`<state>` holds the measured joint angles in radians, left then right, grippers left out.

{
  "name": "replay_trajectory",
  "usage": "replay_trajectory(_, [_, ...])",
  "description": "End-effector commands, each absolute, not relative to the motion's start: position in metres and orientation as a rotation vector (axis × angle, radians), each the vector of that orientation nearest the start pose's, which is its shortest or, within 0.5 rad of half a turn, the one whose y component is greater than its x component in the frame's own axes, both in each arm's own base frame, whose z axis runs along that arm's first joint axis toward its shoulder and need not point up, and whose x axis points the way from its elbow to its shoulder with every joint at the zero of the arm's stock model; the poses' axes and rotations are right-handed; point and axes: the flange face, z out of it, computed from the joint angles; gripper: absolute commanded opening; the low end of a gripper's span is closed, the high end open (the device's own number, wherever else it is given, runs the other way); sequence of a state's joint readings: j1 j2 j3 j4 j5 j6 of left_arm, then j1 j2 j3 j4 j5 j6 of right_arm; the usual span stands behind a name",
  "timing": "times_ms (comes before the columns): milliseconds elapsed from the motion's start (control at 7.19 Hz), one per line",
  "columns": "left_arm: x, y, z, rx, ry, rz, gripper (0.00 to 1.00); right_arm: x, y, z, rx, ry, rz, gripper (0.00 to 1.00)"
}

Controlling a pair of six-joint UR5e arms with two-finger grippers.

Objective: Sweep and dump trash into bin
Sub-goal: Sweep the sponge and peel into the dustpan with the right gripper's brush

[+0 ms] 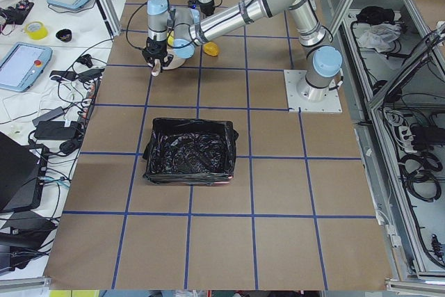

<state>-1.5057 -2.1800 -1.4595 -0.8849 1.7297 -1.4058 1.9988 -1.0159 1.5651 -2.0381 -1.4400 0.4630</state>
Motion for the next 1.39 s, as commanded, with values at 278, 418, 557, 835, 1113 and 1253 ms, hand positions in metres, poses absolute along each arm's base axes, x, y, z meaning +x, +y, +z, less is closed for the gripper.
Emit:
replay_trajectory(278, [-0.072,-0.710,0.248,-2.099,2.297,-0.394,0.00,0.493,-0.545,0.225,-0.120,2.941,0.117,0.00])
replay_trajectory(418, [-0.074,-0.708,0.254,-2.106,2.294,-0.398,0.00,0.490,-0.544,0.226,-0.123,2.958,0.135,0.00])
replay_trajectory(557, [-0.083,-0.704,0.255,-2.094,2.305,-0.398,0.00,0.476,-0.549,0.227,-0.151,3.015,0.145,0.00])
replay_trajectory(835, [-0.084,-0.702,0.258,-2.092,2.306,-0.398,0.00,0.409,-0.552,0.286,-0.141,3.129,0.280,0.00])
replay_trajectory(1113, [-0.084,-0.701,0.263,-2.095,2.308,-0.408,0.00,0.359,-0.536,0.318,-0.086,3.248,0.457,0.00])
replay_trajectory(1253, [-0.084,-0.702,0.262,-2.093,2.309,-0.406,0.00,0.350,-0.519,0.313,-0.035,3.268,0.598,0.00])
